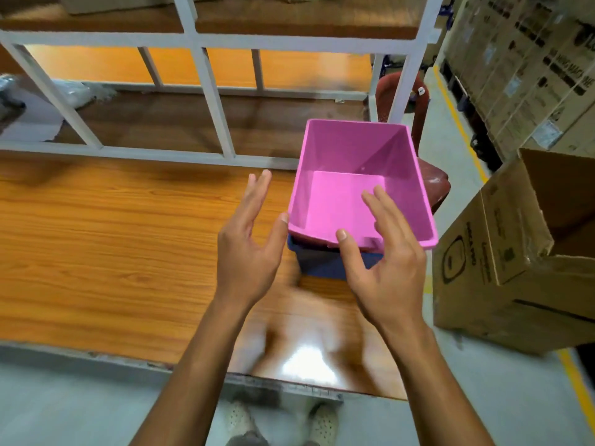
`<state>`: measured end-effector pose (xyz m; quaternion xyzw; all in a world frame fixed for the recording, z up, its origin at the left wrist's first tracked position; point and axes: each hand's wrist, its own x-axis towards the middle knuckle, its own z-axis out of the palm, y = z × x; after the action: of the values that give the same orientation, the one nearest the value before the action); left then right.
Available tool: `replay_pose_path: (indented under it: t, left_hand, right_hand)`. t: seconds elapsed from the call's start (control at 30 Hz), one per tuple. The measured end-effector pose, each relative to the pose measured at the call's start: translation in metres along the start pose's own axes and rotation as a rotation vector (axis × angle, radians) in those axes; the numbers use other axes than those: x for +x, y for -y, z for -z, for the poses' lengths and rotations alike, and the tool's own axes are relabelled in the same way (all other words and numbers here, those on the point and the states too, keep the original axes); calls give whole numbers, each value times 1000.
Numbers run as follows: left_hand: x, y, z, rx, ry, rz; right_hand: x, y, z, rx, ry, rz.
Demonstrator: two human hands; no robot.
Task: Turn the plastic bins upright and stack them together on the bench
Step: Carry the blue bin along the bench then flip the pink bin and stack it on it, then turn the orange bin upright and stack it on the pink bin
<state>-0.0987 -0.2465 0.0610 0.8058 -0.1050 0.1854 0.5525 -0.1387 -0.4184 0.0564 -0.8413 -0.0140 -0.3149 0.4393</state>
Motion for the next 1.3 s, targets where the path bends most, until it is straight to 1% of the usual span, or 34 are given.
replay_pose_path:
  t: [0.17,0.3,0.5,0.7,0.9,1.1,1.3]
  left_hand:
    - [-27,24,55,95,-80,38]
    - [-54,53,108,168,-130,67]
    - [-95,95,207,255,-237,103]
    - [-129,125,334,342,-298,177]
    - [-158,148,446,458,-394,191]
    - [-185,171,521,455,-527,247]
    - [-194,200,578,470,-630,348]
  right_hand:
    - [-18,29,-28,36,48,79]
    - [-41,55,-68,65,126,126]
    - [-86,104,-154,131,278,167]
    - [-143,187,-251,241,412,130]
    - [-194,261,-340,329,553,169]
    - [-215,316,-402,381,646,205]
    - [-222,352,-466,397,728,211]
